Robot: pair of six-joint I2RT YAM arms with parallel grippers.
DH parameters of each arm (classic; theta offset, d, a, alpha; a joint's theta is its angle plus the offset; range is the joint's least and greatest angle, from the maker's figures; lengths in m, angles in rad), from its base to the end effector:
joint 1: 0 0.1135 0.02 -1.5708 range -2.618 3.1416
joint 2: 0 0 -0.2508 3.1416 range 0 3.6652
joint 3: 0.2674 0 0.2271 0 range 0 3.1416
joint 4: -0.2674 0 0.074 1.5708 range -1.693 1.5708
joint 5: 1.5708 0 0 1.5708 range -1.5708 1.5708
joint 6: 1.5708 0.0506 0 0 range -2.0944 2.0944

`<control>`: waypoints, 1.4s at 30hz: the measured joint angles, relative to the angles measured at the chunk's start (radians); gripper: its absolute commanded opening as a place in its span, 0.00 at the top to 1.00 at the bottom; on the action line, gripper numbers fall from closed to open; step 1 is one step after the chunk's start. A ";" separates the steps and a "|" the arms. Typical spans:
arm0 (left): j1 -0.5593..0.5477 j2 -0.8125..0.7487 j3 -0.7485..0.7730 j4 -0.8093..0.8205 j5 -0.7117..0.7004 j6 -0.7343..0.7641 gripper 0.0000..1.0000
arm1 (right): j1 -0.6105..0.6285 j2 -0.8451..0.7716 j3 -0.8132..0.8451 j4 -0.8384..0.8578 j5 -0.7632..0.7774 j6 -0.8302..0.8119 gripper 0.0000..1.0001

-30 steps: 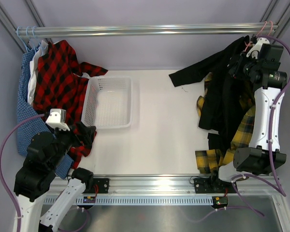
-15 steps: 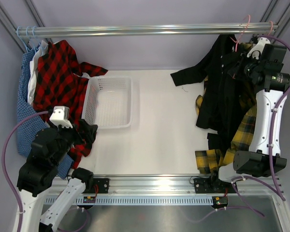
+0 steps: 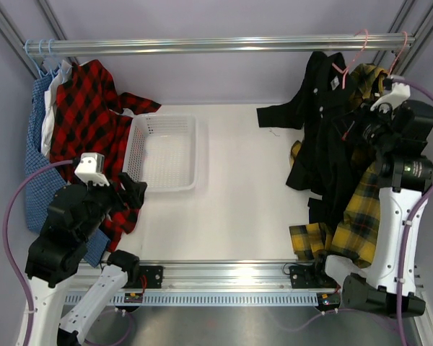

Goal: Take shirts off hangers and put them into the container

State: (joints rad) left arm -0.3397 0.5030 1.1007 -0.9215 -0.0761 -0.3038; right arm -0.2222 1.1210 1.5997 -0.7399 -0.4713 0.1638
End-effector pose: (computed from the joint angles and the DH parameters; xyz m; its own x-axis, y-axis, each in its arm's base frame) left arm 0.0631 -0.0182 0.3677 -0.3653 -0.1873 -0.9119 0.1624 0.9517 -0.2605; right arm 0.1931 -0.0201 0.4628 -0.2863 0.2136 -0.9340 -0.1873 0.9435 0.2732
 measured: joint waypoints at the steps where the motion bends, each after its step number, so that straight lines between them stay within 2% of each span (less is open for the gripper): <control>1: 0.000 0.003 0.005 0.001 0.003 -0.002 0.01 | 0.004 -0.031 -0.057 0.020 -0.014 0.011 1.00; 4: 0.000 0.019 0.023 0.010 0.022 -0.003 0.01 | 0.042 -0.116 -0.217 0.040 -0.050 0.031 1.00; 8: 0.000 0.058 0.045 0.055 0.102 -0.012 0.01 | 0.111 -0.199 -0.352 0.020 -0.117 0.030 1.00; 15: -0.014 0.193 0.058 0.262 0.297 -0.113 0.01 | 0.207 -0.336 -0.420 -0.068 -0.235 0.013 1.00; 18: -0.096 0.300 0.117 0.328 0.312 -0.140 0.01 | 0.239 -0.383 -0.436 -0.073 -0.264 0.018 1.00; 25: -0.481 0.603 0.362 0.480 0.168 -0.114 0.01 | 0.267 -0.422 -0.489 -0.071 -0.308 0.032 1.00; 30: -0.662 0.787 0.476 0.582 0.016 -0.062 0.01 | 0.306 -0.422 -0.505 -0.070 -0.308 0.034 1.00; 32: -0.716 0.852 0.513 0.618 -0.043 -0.035 0.02 | 0.321 -0.426 -0.515 -0.070 -0.308 0.035 1.00; 35: -0.772 0.944 0.562 0.653 -0.124 0.002 0.08 | 0.338 -0.430 -0.533 -0.069 -0.308 0.036 1.00; 39: -0.794 1.035 0.595 0.669 -0.183 0.026 0.23 | 0.351 -0.432 -0.544 -0.069 -0.308 0.038 1.00; 42: -0.794 1.088 0.625 0.669 -0.213 0.039 0.30 | 0.360 -0.434 -0.546 -0.069 -0.308 0.038 1.00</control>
State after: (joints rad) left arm -1.1339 1.5906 1.7256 -0.2520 -0.2893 -0.2649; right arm 0.1383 0.6872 1.0538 -0.8085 -0.7792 0.2020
